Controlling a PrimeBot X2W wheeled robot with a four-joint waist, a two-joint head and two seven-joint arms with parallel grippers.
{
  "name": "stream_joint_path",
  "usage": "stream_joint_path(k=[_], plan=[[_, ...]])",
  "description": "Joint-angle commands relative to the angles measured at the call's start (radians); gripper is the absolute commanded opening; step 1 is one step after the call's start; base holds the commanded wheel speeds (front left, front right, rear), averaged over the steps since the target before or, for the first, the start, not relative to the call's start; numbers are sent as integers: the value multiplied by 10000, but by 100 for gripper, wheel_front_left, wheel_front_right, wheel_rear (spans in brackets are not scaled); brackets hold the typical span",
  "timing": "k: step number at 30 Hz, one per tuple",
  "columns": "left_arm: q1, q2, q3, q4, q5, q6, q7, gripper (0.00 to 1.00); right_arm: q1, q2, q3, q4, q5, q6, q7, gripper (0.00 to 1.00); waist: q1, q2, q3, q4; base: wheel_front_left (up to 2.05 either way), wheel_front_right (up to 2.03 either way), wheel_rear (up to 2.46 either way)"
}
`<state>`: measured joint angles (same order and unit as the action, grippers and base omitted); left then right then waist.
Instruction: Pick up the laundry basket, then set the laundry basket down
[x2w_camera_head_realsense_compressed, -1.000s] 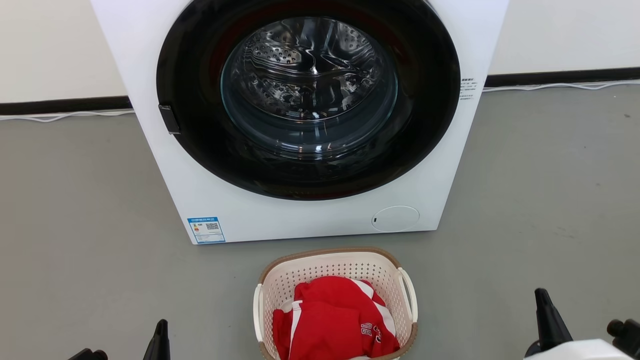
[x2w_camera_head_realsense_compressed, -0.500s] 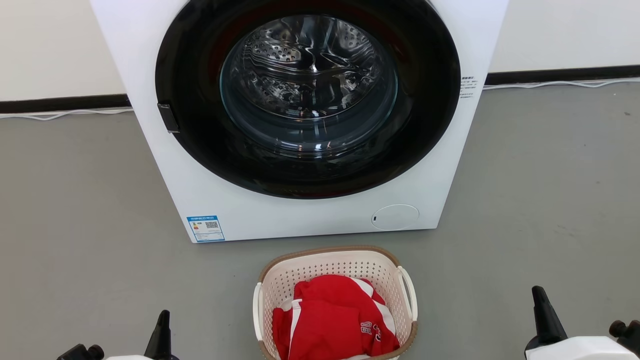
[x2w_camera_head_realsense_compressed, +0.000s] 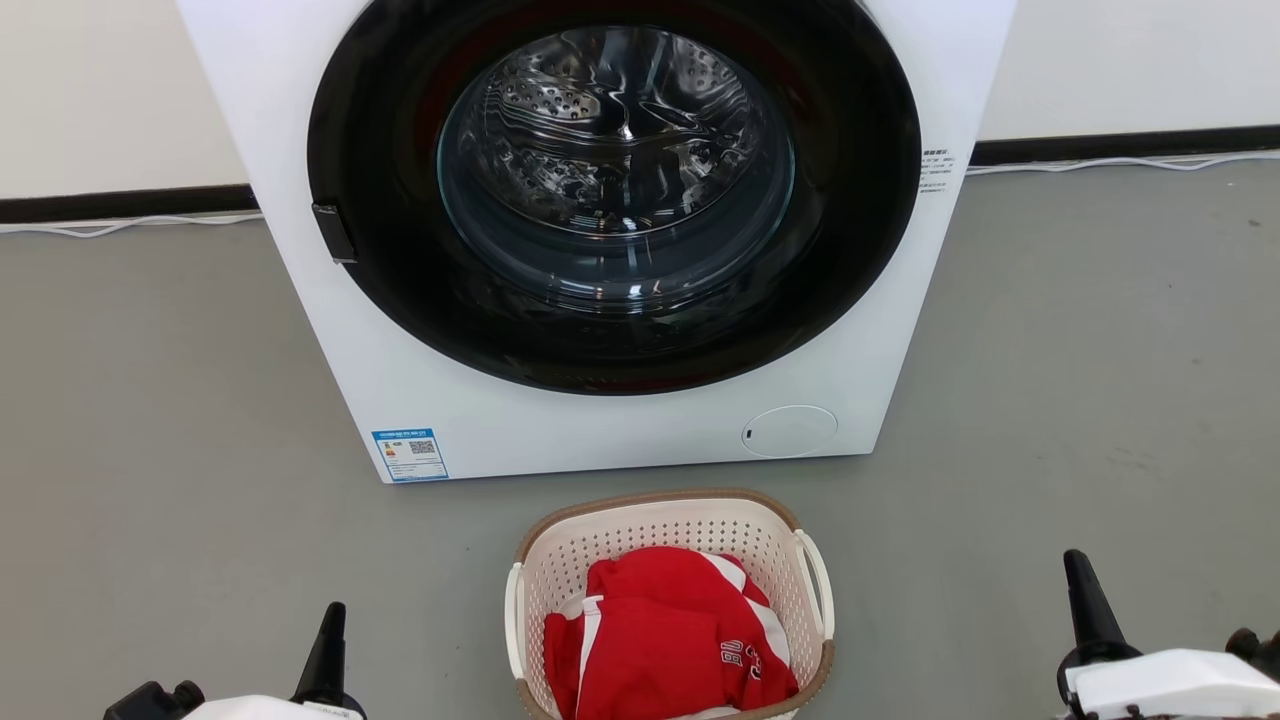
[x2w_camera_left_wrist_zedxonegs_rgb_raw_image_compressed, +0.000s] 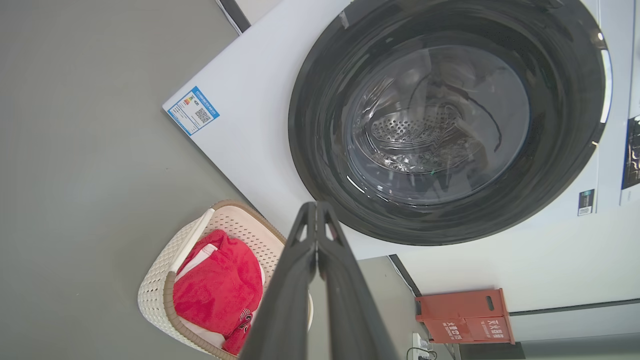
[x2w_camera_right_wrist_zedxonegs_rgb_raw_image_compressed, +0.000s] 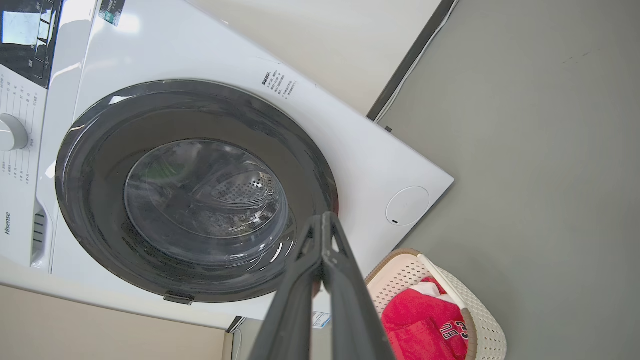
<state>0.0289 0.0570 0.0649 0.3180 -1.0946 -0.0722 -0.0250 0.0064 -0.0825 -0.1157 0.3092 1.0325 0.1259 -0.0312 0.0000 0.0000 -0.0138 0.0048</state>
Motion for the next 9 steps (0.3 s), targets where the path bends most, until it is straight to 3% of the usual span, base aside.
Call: stream_joint_path(k=[1, 9], plan=[[-597, 42, 241, -317, -253, -134, 45, 0, -536, -73, 115, -299, 251, 42, 106, 0, 0, 0, 3, -1, 0, 0, 0], [-729, 23, 284, -386, -1087, -211, 274, 0, -640, -5, 98, -358, 1192, 43, 335, 0, 0, 0, 31, -9, 0, 0, 0]])
